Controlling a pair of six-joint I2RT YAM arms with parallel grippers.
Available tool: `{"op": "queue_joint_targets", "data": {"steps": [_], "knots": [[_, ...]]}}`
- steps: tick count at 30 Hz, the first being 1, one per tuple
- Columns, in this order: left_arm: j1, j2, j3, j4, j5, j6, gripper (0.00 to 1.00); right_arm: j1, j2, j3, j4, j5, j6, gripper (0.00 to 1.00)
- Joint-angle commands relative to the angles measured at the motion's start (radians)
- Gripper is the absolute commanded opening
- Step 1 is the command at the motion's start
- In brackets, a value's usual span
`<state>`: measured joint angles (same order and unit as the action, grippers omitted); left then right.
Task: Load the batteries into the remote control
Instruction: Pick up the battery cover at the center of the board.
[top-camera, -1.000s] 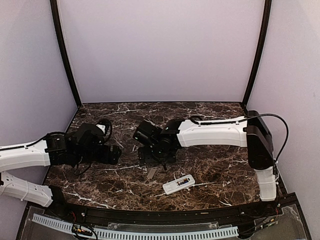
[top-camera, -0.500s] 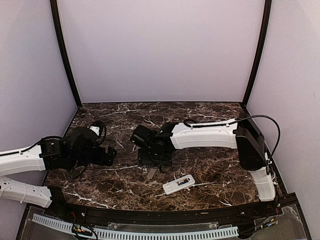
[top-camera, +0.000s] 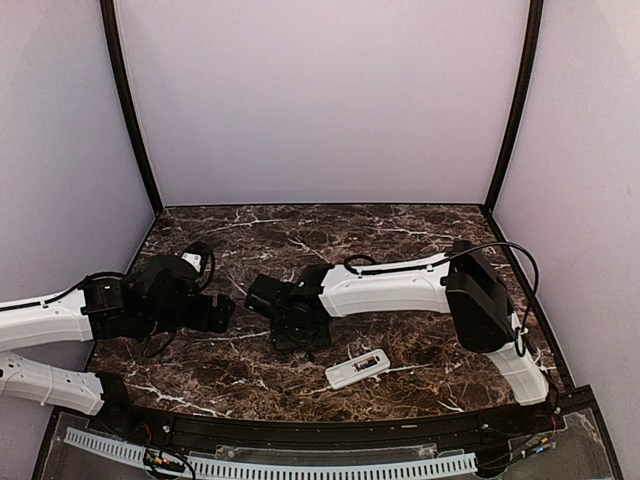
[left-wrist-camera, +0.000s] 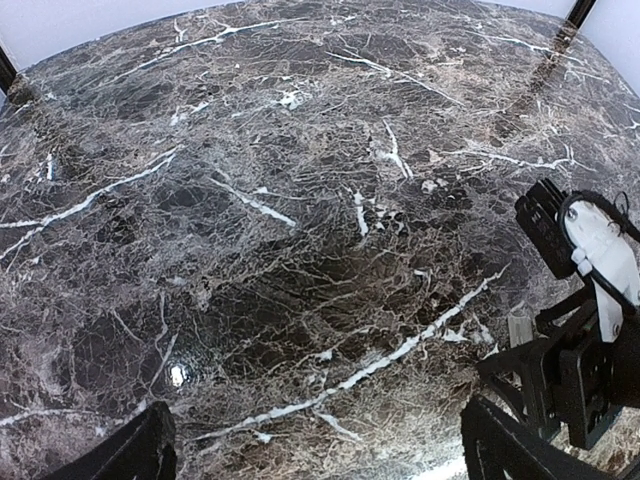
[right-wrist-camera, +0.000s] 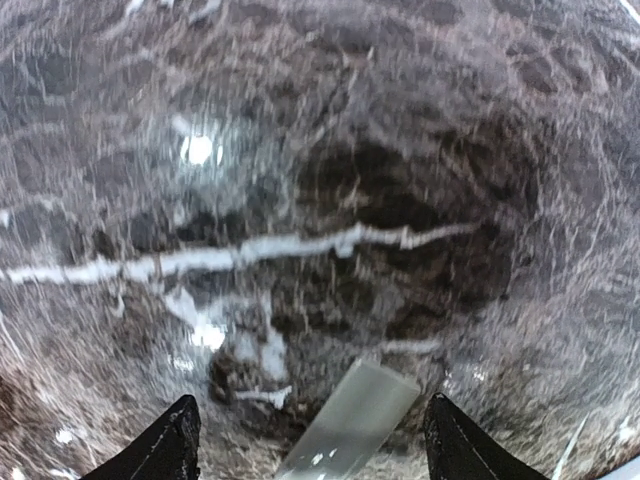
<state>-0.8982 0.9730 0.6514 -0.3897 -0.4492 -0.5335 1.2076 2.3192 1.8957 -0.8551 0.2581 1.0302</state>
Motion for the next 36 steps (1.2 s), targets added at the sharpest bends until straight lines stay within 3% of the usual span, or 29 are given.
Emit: {"op": "queue_joint_targets", "data": {"steps": [1, 5, 9, 16, 23, 36], "knots": [[0.007, -0.005, -0.015, 0.016, 0.005, 0.018, 0.99, 0.037, -0.017, -0.04, -0.072, 0.033, 0.007, 0.72], [0.007, 0.002, -0.011, 0.017, 0.005, 0.023, 0.99, 0.046, -0.048, -0.113, -0.086, 0.042, 0.018, 0.67], [0.007, 0.004, -0.009, 0.016, 0.005, 0.026, 0.99, 0.044, -0.075, -0.156, -0.102, 0.095, 0.014, 0.55], [0.007, 0.003, -0.01, 0.013, 0.0, 0.027, 0.99, 0.034, -0.091, -0.199, -0.108, 0.113, -0.067, 0.53], [0.007, 0.007, -0.013, 0.015, 0.002, 0.028, 0.99, -0.025, -0.192, -0.4, 0.138, -0.006, -0.248, 0.49], [0.007, 0.009, -0.012, 0.009, -0.003, 0.031, 0.99, -0.043, -0.228, -0.491, 0.268, -0.105, -0.405, 0.4]]}}
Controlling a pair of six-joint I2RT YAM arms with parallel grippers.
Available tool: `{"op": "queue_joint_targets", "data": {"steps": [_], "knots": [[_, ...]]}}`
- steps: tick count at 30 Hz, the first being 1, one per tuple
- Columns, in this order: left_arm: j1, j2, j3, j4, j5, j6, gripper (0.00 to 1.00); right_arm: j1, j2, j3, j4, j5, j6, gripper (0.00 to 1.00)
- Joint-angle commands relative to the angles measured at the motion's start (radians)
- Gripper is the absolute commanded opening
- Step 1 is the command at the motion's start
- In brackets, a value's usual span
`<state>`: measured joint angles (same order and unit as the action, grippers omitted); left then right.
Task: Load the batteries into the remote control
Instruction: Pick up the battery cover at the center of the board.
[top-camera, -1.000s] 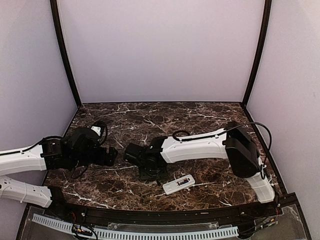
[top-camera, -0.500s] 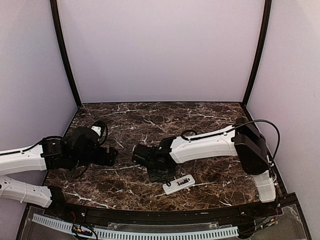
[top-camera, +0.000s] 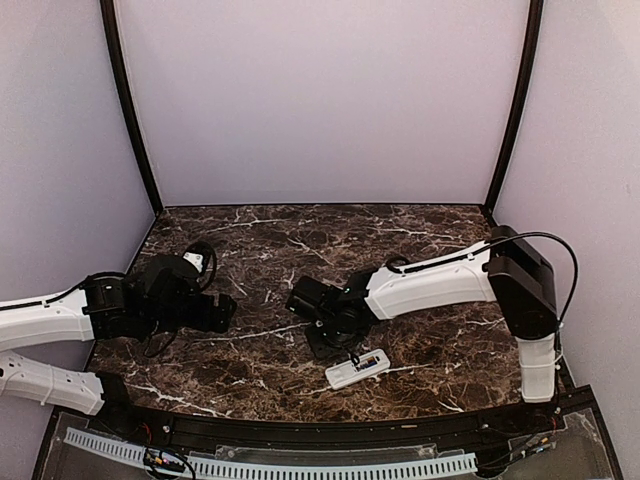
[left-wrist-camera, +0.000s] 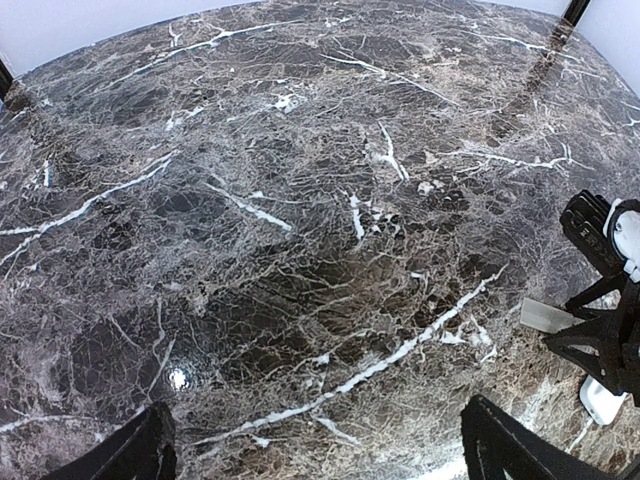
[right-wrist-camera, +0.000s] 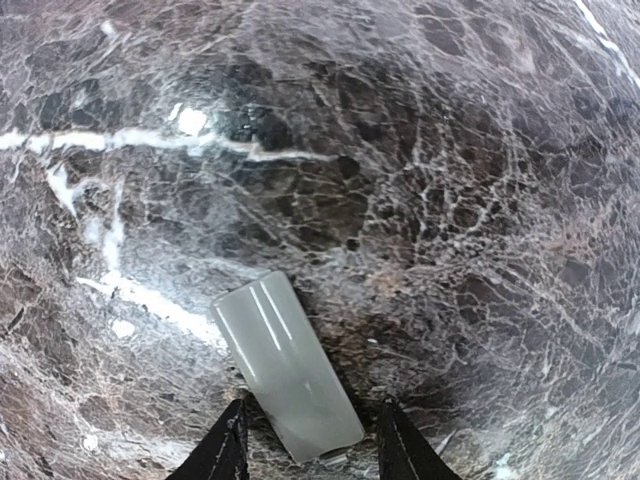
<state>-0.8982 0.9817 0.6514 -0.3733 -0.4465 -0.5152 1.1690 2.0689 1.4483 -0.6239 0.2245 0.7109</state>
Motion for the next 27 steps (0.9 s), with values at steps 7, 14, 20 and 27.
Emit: {"op": "queue_joint_targets", "data": {"steps": [7, 14, 20, 27], "knots": [[0.007, 0.0, -0.016, -0.005, -0.009, 0.012, 0.99, -0.008, 0.038, -0.026, -0.009, -0.066, -0.16, 0.34], [0.007, -0.005, -0.016, -0.006, -0.011, 0.012, 0.99, -0.008, 0.04, -0.022, -0.029, -0.085, -0.179, 0.25], [0.007, -0.004, -0.016, -0.006, -0.011, 0.014, 0.99, -0.008, 0.008, -0.02, -0.027, -0.101, -0.216, 0.17], [0.007, -0.003, -0.008, -0.005, -0.003, 0.027, 0.99, -0.008, -0.063, -0.034, 0.004, -0.111, -0.308, 0.15]]}}
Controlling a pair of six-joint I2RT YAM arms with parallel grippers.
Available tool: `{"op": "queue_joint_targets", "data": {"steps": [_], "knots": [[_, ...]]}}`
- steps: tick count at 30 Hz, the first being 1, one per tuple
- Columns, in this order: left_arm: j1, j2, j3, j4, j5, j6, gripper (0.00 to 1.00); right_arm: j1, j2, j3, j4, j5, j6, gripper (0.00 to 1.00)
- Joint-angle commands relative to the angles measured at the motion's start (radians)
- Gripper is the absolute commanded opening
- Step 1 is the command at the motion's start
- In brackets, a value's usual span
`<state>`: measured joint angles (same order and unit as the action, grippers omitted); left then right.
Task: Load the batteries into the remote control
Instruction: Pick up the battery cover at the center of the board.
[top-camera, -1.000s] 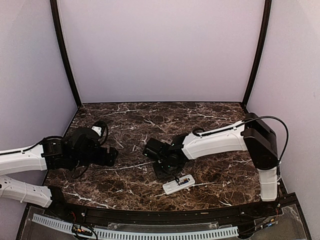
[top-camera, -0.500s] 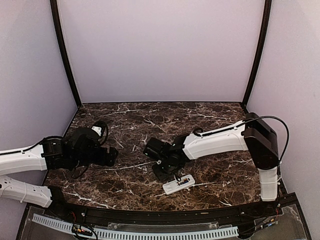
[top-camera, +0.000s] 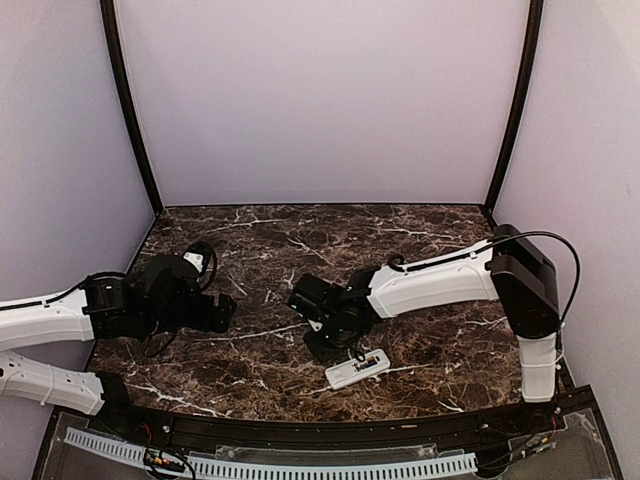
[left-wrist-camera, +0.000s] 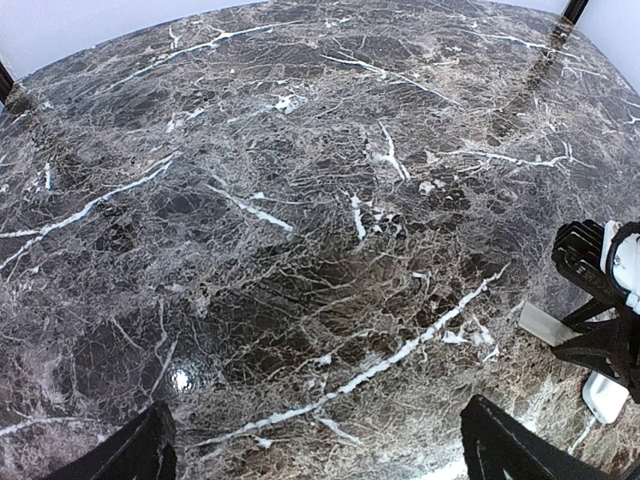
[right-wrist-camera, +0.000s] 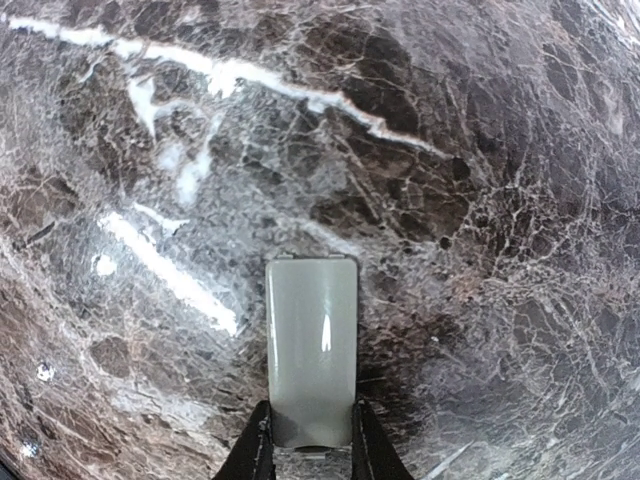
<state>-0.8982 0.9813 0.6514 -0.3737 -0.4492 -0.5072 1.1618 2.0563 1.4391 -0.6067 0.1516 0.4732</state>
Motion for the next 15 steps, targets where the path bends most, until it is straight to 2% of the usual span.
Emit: {"op": "queue_joint_targets", "data": {"steps": [1, 6, 15], "knots": [[0.007, -0.005, -0.005, -0.003, 0.005, 0.019, 0.99, 0.001, -0.068, -0.033, -0.006, -0.037, -0.097, 0.15], [0.007, -0.008, 0.015, 0.033, 0.077, 0.019, 0.99, 0.011, -0.156, -0.096, 0.056, -0.03, -0.225, 0.15], [0.007, -0.01, 0.074, 0.179, 0.406, 0.007, 0.98, 0.043, -0.391, -0.134, 0.117, -0.055, -0.46, 0.15]]}}
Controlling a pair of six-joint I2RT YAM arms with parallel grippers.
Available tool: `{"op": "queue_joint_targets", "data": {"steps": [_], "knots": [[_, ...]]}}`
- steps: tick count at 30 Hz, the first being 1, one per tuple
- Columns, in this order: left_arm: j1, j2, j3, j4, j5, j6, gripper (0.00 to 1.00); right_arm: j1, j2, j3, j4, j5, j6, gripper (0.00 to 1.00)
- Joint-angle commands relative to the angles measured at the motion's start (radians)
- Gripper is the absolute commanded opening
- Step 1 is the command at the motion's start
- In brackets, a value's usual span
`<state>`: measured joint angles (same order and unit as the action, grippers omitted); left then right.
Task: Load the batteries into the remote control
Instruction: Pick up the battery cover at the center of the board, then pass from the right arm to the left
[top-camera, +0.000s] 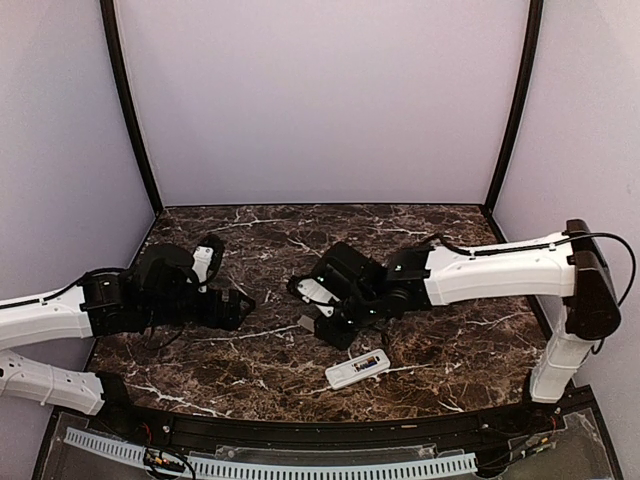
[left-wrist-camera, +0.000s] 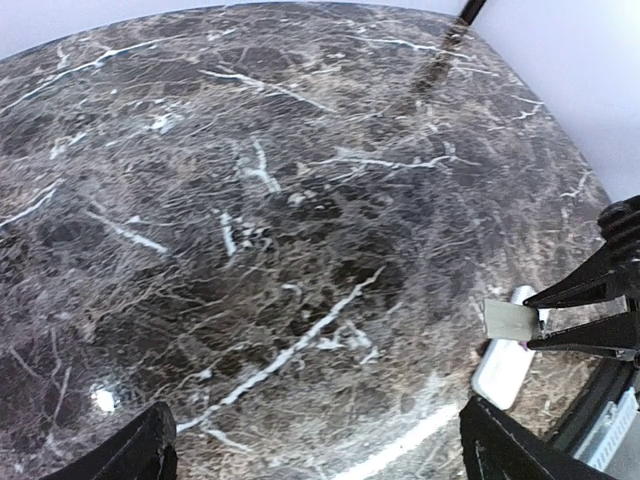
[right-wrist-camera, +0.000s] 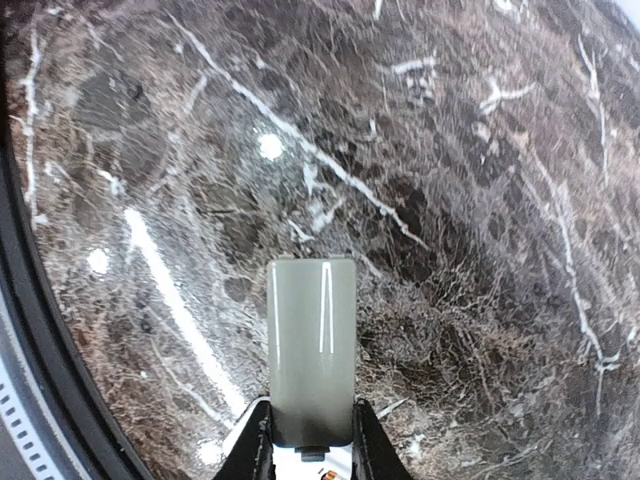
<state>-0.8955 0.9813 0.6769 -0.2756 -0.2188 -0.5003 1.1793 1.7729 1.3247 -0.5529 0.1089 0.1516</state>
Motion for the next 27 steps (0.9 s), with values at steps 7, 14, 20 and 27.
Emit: {"op": "queue_joint_targets", "data": {"steps": [7, 14, 20, 27], "knots": [[0.004, 0.039, 0.086, 0.24, 0.475, -0.058, 0.98, 0.05, -0.279, -0.096, 0.197, 0.015, -0.277, 0.14], [0.004, 0.091, 0.123, 0.363, 0.59, -0.109, 0.98, 0.053, -0.312, -0.114, 0.255, 0.051, -0.356, 0.12], [0.004, 0.149, 0.157, 0.382, 0.557, -0.155, 0.94, 0.059, -0.303, -0.1, 0.267, 0.05, -0.367, 0.12], [0.004, 0.199, 0.175, 0.343, 0.525, -0.164, 0.79, 0.069, -0.303, -0.09, 0.267, 0.054, -0.372, 0.12]]}}
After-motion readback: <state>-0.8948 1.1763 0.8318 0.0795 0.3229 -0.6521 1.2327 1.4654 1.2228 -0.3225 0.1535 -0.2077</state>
